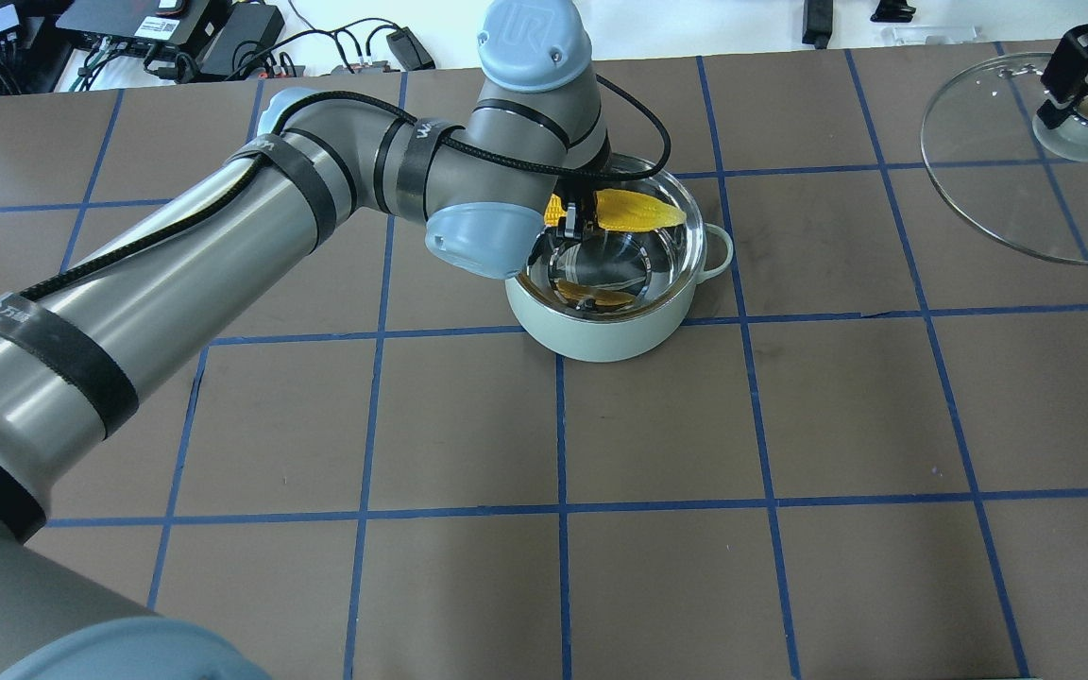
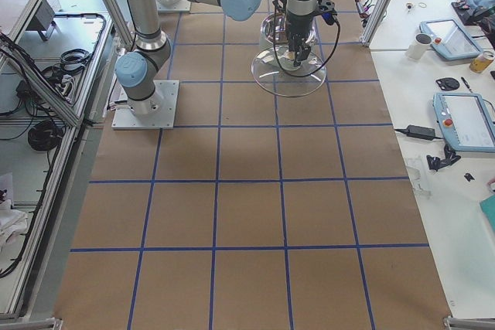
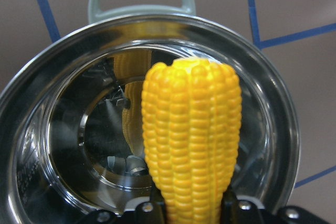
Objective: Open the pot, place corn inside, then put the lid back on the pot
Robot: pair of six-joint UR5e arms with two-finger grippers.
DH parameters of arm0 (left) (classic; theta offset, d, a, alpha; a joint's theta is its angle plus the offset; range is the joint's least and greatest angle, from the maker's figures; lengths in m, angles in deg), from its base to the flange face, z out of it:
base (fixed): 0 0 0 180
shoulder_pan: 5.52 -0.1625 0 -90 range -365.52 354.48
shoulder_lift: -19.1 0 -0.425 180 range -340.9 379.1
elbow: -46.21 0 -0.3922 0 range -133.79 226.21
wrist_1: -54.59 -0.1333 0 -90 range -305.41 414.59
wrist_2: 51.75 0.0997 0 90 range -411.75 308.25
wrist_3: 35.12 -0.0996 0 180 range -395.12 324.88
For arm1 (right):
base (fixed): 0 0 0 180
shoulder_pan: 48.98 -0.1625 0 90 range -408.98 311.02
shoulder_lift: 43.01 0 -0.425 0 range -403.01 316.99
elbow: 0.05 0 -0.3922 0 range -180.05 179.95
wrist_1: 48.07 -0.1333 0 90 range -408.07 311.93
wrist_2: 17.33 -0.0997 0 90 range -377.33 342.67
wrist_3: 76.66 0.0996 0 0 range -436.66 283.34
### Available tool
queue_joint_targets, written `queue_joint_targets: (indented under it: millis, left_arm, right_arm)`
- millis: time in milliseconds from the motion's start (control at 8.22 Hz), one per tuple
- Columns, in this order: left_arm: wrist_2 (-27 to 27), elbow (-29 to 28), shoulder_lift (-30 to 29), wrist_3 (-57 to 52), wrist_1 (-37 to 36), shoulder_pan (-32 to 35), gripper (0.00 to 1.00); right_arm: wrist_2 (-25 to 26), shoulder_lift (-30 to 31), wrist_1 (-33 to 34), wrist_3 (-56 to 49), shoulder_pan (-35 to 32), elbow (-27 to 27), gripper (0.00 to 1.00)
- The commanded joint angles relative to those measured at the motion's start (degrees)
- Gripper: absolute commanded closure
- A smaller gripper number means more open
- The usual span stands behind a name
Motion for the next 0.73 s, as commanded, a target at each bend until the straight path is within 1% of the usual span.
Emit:
queue_joint_targets:
  millis: [0,122,243,365,486,608]
  left_arm:
    - [-0.07,0.05,-2.86,0.8,0.03,0.07,0.95]
    - [-0.15,0.05,-4.17,0.8,0.03,0.07,0.93]
    - [-0.15,0.05,-4.53,0.8,0.03,0.07,0.72]
    - [-0.15,-0.04,-4.97,0.8,0.03,0.07,0.62]
    - [-0.07,-0.04,-4.89,0.54,-0.06,0.07,0.37]
    - [0.11,-0.21,-4.02,0.28,-0.06,0.07,0.0]
  right_arm:
    - [0.0,0.0,-0.01,0.09,0.0,0.0,0.78]
    - [0.09,0.0,-0.01,0.09,0.0,0.0,0.78]
    - [0.0,0.0,-0.01,0.09,0.0,0.0,0.78]
    - [0.0,0.0,-0.01,0.09,0.0,0.0,0.78]
    - [0.0,0.0,-0.01,0.09,0.0,0.0,0.78]
    - [0.0,0.0,-0.01,0.09,0.0,0.0,0.78]
